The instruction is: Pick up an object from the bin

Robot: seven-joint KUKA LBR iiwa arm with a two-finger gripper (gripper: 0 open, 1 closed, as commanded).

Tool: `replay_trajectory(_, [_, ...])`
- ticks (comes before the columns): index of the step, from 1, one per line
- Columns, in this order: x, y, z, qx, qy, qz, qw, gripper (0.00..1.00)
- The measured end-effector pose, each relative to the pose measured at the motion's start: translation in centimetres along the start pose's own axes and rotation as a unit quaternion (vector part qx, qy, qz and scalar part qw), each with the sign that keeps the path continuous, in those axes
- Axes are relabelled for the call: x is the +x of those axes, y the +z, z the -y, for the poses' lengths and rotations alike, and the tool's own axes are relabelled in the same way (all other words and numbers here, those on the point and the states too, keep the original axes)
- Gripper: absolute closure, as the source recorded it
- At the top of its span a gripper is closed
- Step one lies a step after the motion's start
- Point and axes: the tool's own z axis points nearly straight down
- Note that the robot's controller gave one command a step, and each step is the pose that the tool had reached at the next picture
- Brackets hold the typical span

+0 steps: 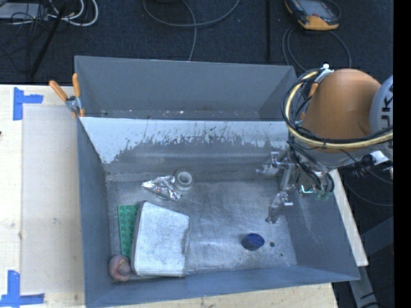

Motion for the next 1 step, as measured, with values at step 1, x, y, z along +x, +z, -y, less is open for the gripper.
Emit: replay_trajectory(1, [4.81,13.31,1.06,0.0,-0.028,0.0062,0.9996,0.0])
